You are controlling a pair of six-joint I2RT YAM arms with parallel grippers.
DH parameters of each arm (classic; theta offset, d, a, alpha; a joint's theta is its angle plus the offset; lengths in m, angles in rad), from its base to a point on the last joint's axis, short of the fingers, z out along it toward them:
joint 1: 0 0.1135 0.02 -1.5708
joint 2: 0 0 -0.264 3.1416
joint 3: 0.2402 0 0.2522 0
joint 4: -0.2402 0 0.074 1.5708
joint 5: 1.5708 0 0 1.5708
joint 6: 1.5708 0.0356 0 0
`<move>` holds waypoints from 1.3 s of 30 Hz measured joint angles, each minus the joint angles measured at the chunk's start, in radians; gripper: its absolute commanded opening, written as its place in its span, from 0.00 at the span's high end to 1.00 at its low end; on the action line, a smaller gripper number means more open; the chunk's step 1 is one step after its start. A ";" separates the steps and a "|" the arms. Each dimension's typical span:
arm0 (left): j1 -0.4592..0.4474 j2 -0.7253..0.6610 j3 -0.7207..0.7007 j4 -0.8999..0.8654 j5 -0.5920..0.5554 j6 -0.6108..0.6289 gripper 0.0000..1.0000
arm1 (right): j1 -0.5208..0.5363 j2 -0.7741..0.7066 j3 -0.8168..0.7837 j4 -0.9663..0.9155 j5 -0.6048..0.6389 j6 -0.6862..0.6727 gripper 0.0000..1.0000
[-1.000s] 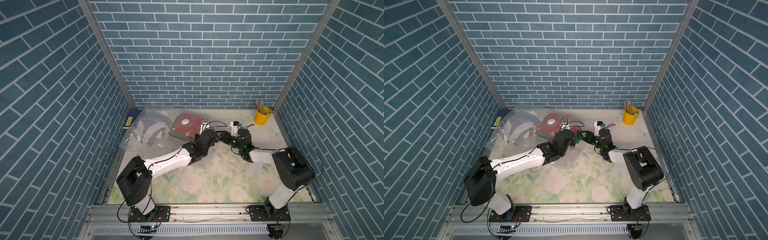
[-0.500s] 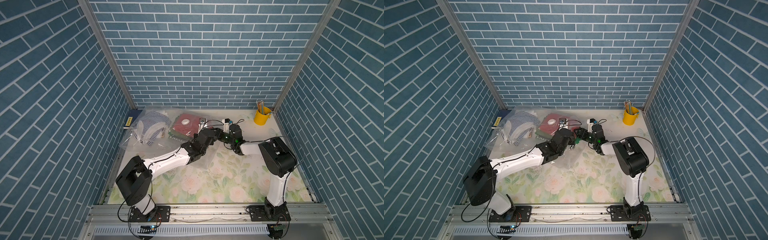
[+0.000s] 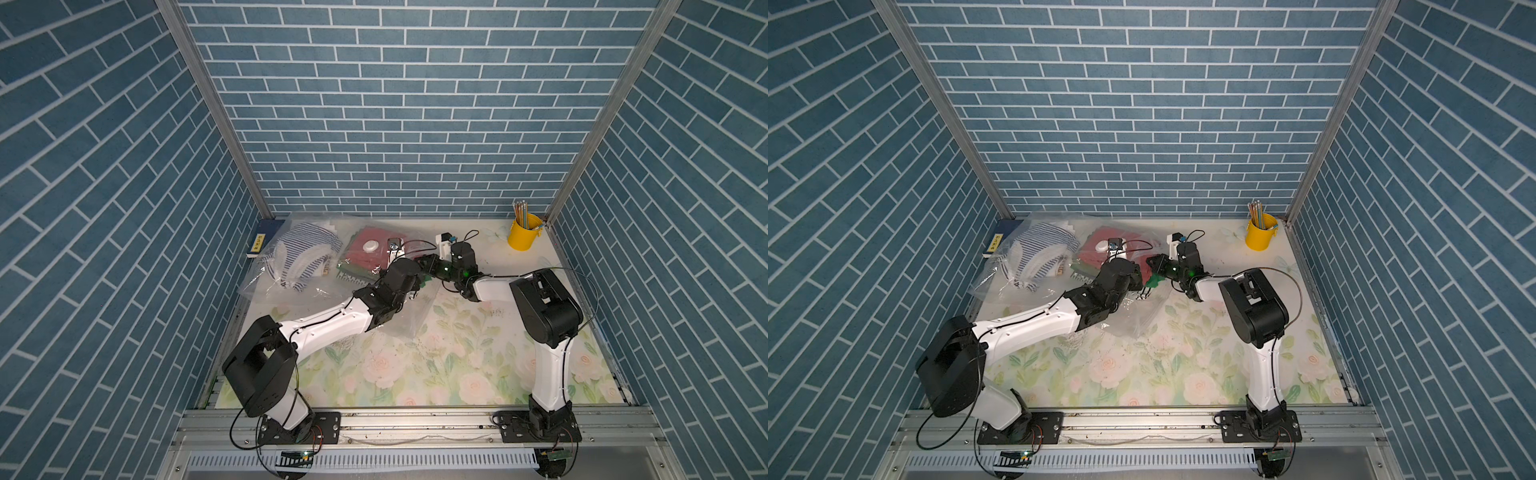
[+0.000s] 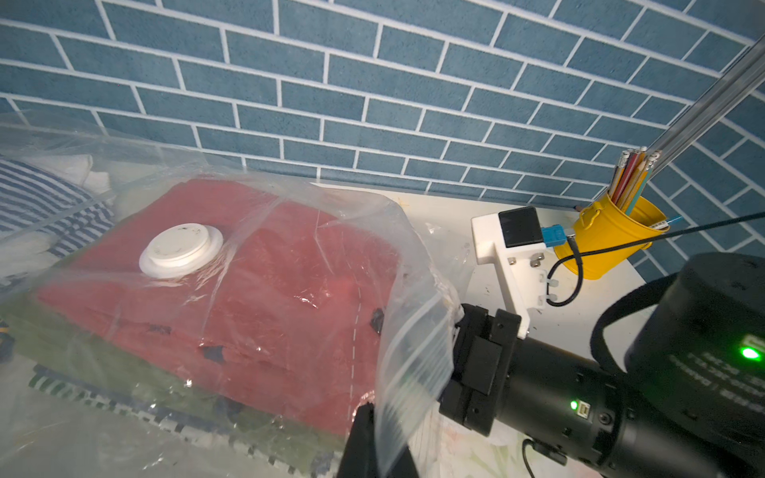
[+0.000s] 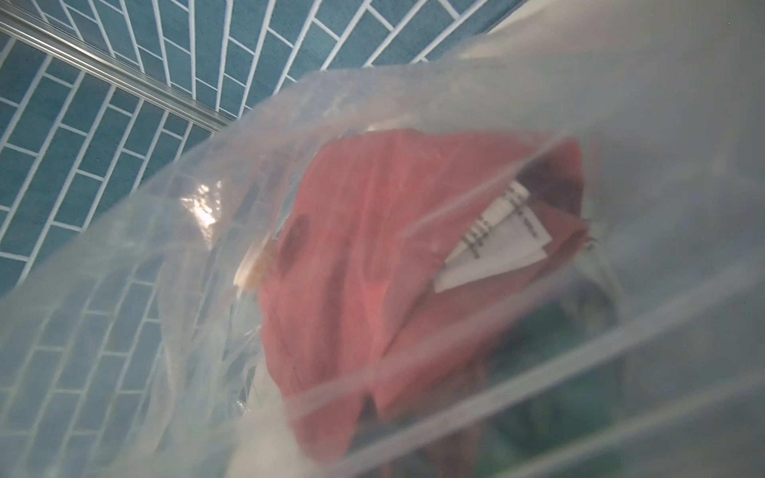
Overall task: Take the tank top out of the vacuum bag
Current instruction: Take out the tank top from the vacuum bag.
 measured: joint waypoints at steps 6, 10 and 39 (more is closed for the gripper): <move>0.010 0.000 -0.006 0.007 0.003 -0.006 1.00 | 0.001 -0.100 -0.098 0.004 0.005 0.000 1.00; 0.014 0.000 -0.008 0.010 0.004 -0.008 1.00 | 0.003 -0.194 -0.186 0.016 0.026 0.000 1.00; 0.027 0.000 -0.027 0.023 0.027 -0.008 1.00 | -0.020 -0.071 -0.211 0.184 0.057 0.174 0.31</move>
